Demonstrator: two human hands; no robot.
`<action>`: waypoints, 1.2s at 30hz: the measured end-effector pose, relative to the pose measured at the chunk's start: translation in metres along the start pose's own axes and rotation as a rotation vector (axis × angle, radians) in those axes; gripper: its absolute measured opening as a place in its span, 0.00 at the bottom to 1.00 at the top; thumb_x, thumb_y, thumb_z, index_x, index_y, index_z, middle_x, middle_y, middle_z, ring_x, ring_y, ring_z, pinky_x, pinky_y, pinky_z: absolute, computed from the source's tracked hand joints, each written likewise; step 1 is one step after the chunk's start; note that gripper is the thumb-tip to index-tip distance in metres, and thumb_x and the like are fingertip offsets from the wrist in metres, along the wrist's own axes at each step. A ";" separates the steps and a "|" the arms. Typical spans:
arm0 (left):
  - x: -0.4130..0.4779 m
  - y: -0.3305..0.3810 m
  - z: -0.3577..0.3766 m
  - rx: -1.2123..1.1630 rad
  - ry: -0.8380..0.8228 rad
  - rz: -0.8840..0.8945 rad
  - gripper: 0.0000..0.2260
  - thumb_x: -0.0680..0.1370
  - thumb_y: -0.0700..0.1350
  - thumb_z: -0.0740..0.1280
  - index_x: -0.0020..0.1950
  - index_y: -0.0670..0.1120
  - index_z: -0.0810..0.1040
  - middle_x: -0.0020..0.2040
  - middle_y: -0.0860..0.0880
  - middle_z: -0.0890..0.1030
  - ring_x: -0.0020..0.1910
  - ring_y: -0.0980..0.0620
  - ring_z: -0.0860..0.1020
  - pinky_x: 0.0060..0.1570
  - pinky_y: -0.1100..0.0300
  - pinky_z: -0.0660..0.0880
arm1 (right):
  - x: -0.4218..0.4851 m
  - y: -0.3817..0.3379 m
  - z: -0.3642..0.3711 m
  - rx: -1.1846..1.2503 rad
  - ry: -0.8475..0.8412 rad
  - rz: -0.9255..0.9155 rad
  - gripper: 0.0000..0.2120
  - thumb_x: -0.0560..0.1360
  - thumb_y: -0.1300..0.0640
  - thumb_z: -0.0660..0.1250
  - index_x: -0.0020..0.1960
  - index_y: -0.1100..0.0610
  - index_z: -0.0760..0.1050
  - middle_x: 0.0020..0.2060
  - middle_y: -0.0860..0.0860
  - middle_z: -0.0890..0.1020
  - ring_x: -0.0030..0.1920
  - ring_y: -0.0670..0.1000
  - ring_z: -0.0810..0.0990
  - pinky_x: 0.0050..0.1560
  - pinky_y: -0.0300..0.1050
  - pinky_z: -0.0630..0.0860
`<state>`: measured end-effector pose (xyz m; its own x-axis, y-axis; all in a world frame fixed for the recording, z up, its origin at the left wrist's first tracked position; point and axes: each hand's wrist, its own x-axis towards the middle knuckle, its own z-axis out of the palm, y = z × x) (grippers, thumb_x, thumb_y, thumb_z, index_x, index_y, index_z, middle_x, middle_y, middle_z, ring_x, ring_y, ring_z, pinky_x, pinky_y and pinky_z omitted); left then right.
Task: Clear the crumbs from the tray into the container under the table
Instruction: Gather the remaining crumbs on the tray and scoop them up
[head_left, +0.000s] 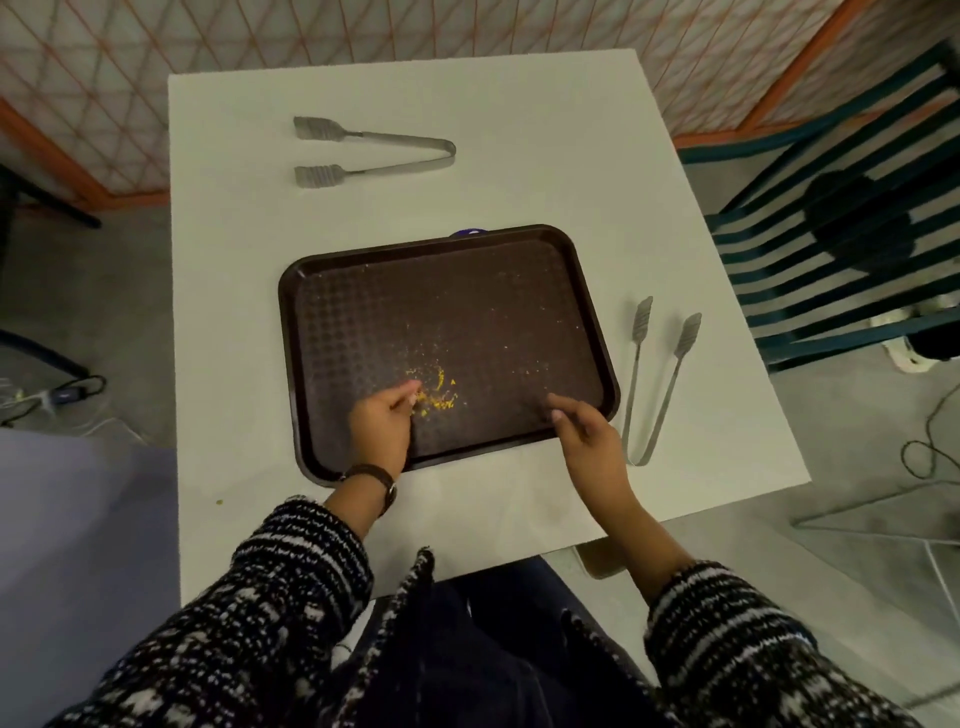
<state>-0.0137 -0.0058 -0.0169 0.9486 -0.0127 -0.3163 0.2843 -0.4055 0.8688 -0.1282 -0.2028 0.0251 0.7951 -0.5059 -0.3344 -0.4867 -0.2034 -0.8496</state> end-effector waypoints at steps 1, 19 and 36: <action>-0.006 0.006 0.002 -0.220 0.012 -0.154 0.12 0.75 0.32 0.65 0.58 0.37 0.79 0.55 0.42 0.81 0.53 0.48 0.80 0.53 0.63 0.76 | -0.002 -0.003 -0.002 0.098 -0.009 0.058 0.11 0.79 0.54 0.61 0.58 0.51 0.77 0.56 0.51 0.81 0.58 0.48 0.78 0.59 0.37 0.74; -0.193 0.048 0.137 -1.110 -0.372 -0.586 0.11 0.78 0.33 0.57 0.54 0.40 0.77 0.44 0.48 0.86 0.44 0.55 0.84 0.44 0.65 0.80 | -0.071 0.084 -0.183 0.855 -0.369 0.399 0.15 0.81 0.56 0.54 0.61 0.60 0.73 0.57 0.58 0.81 0.59 0.56 0.80 0.61 0.48 0.75; -0.256 -0.142 0.384 -0.961 -0.200 -0.923 0.12 0.77 0.32 0.59 0.60 0.36 0.73 0.64 0.38 0.74 0.52 0.50 0.78 0.42 0.64 0.80 | -0.032 0.345 -0.227 0.521 -0.223 0.663 0.11 0.80 0.57 0.55 0.56 0.55 0.75 0.56 0.56 0.82 0.58 0.53 0.80 0.64 0.49 0.72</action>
<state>-0.3500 -0.2960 -0.2054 0.3458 -0.2502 -0.9044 0.8658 0.4567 0.2047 -0.4040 -0.4467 -0.1650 0.4852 -0.1970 -0.8519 -0.6903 0.5117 -0.5115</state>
